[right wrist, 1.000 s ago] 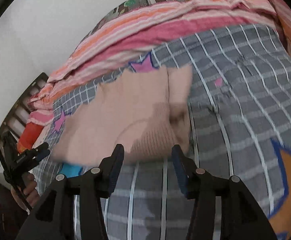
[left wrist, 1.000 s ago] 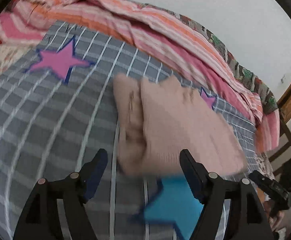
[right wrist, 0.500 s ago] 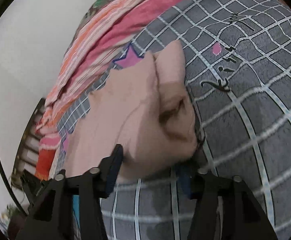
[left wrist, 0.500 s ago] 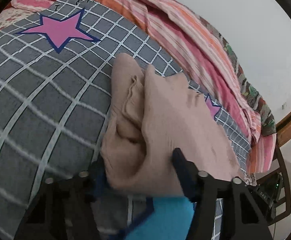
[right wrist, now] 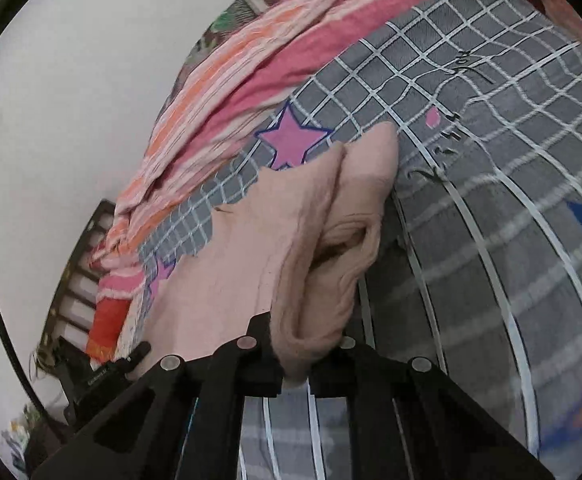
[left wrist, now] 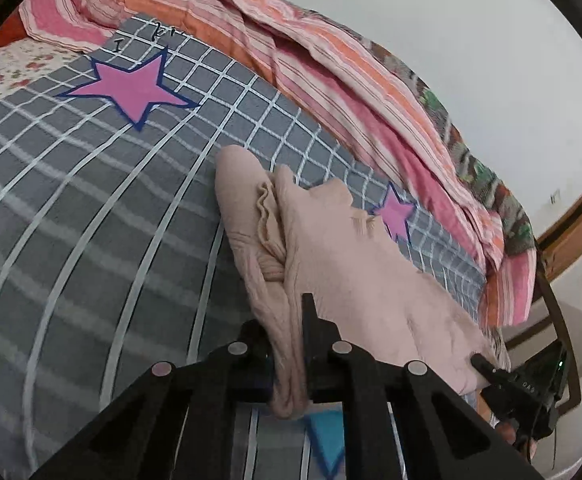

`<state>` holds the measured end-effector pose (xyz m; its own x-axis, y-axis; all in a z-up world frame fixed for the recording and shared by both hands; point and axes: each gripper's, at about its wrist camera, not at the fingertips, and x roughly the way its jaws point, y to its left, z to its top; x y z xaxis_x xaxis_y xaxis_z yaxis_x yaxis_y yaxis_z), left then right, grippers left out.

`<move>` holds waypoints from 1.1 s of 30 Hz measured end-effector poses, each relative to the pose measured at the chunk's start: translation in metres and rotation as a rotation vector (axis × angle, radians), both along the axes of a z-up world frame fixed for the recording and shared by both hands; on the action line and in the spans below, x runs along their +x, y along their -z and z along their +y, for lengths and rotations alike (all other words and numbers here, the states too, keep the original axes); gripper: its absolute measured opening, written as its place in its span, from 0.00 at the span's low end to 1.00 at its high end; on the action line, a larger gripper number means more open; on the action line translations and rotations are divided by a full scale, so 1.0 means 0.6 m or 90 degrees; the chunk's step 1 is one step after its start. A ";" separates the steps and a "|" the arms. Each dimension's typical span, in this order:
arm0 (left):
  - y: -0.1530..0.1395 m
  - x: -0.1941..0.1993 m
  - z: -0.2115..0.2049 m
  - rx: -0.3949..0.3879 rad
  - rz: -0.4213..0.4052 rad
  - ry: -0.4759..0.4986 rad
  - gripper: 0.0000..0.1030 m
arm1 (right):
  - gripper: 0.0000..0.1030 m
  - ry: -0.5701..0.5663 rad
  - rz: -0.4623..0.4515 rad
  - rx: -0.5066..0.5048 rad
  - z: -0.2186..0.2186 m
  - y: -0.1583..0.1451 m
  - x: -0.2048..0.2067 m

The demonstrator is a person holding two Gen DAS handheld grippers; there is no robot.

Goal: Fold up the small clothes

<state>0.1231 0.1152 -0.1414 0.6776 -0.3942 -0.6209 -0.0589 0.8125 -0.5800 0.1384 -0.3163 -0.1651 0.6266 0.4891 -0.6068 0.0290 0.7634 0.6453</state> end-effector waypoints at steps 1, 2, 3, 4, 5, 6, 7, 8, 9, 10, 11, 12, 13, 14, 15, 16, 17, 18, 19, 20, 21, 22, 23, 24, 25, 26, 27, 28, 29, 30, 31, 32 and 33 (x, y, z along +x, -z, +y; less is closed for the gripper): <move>0.000 -0.027 0.000 0.003 -0.001 0.005 0.10 | 0.08 -0.006 0.000 -0.005 -0.001 -0.004 -0.023; 0.002 -0.046 0.001 0.001 0.000 0.008 0.10 | 0.08 -0.011 0.002 -0.009 -0.002 -0.006 -0.042; 0.005 -0.062 0.002 -0.001 0.000 0.012 0.10 | 0.08 -0.016 0.002 -0.012 -0.003 -0.007 -0.059; 0.007 -0.081 0.002 -0.002 0.000 0.017 0.10 | 0.08 -0.021 0.004 -0.018 -0.007 -0.007 -0.085; 0.010 -0.102 0.001 0.002 -0.001 0.022 0.10 | 0.08 -0.023 0.006 -0.023 -0.009 -0.007 -0.102; 0.014 -0.116 0.000 0.003 0.002 0.024 0.10 | 0.08 -0.027 0.008 -0.028 -0.010 -0.005 -0.118; 0.018 -0.125 -0.001 0.000 0.006 0.028 0.11 | 0.08 -0.033 0.011 -0.034 -0.011 -0.003 -0.136; 0.022 -0.129 -0.001 -0.003 0.010 0.031 0.11 | 0.08 -0.035 0.014 -0.040 -0.013 0.001 -0.147; 0.026 -0.130 -0.002 0.000 0.014 0.033 0.13 | 0.09 -0.034 0.019 -0.048 -0.015 0.005 -0.156; 0.029 -0.129 -0.002 0.007 0.020 0.032 0.15 | 0.09 -0.033 0.028 -0.055 -0.017 0.013 -0.161; 0.030 -0.126 0.001 0.026 0.035 0.022 0.22 | 0.16 -0.034 0.038 -0.055 -0.018 0.020 -0.162; 0.029 -0.125 0.002 0.044 0.045 0.013 0.36 | 0.25 -0.032 0.051 -0.055 -0.020 0.025 -0.159; 0.026 -0.125 0.005 0.071 0.044 0.001 0.40 | 0.30 -0.025 0.066 -0.067 -0.024 0.028 -0.157; 0.017 -0.128 0.009 0.102 0.025 -0.013 0.44 | 0.32 -0.022 0.071 -0.088 -0.028 0.026 -0.157; 0.008 -0.128 0.011 0.125 0.004 -0.020 0.52 | 0.32 -0.017 0.064 -0.103 -0.031 0.020 -0.156; -0.004 -0.123 0.012 0.143 -0.013 -0.014 0.57 | 0.33 -0.009 0.050 -0.119 -0.036 0.011 -0.155; -0.012 -0.116 0.011 0.146 -0.025 -0.002 0.59 | 0.33 -0.003 0.034 -0.133 -0.038 0.001 -0.153; -0.020 -0.107 0.009 0.147 -0.035 0.012 0.59 | 0.34 0.001 0.020 -0.145 -0.039 -0.008 -0.148; -0.027 -0.098 0.005 0.155 -0.043 0.020 0.59 | 0.34 0.001 0.006 -0.160 -0.037 -0.017 -0.140; -0.038 -0.079 -0.006 0.174 -0.052 0.031 0.59 | 0.34 -0.001 -0.007 -0.176 -0.033 -0.027 -0.127; -0.043 -0.067 -0.014 0.184 -0.056 0.038 0.59 | 0.34 -0.003 -0.017 -0.189 -0.027 -0.033 -0.113; -0.048 -0.049 -0.023 0.195 -0.059 0.049 0.59 | 0.34 -0.007 -0.029 -0.206 -0.019 -0.040 -0.093; -0.051 -0.028 -0.032 0.199 -0.062 0.060 0.59 | 0.34 -0.009 -0.037 -0.215 -0.012 -0.043 -0.078; -0.053 -0.007 -0.040 0.196 -0.064 0.069 0.59 | 0.34 -0.011 -0.043 -0.225 -0.005 -0.045 -0.061; -0.051 0.017 -0.048 0.191 -0.061 0.071 0.59 | 0.34 -0.014 -0.047 -0.235 0.005 -0.045 -0.037; -0.049 0.029 -0.051 0.189 -0.055 0.070 0.59 | 0.34 -0.016 -0.049 -0.238 0.010 -0.044 -0.021; -0.043 0.054 -0.055 0.189 -0.039 0.069 0.58 | 0.34 -0.019 -0.047 -0.240 0.016 -0.041 -0.003; -0.037 0.069 -0.060 0.191 -0.026 0.071 0.54 | 0.34 -0.019 -0.033 -0.248 0.022 -0.033 0.022; -0.028 0.088 -0.063 0.197 -0.009 0.073 0.43 | 0.33 -0.017 -0.017 -0.257 0.027 -0.026 0.040; -0.017 0.108 -0.068 0.212 0.015 0.077 0.41 | 0.33 -0.019 -0.005 -0.263 0.031 -0.019 0.054; -0.007 0.121 -0.071 0.224 0.032 0.076 0.41 | 0.33 -0.022 0.019 -0.277 0.035 -0.007 0.073; 0.002 0.127 -0.073 0.229 0.038 0.074 0.40 | 0.33 -0.026 0.044 -0.289 0.037 0.004 0.088; 0.010 0.132 -0.074 0.230 0.043 0.074 0.31 | 0.33 -0.030 0.055 -0.295 0.039 0.011 0.095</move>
<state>0.2023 0.0706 -0.1474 0.5946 -0.2131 -0.7753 0.0175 0.9674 -0.2525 0.1957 -0.2929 -0.1719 0.5480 0.1814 -0.8165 0.0259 0.9720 0.2334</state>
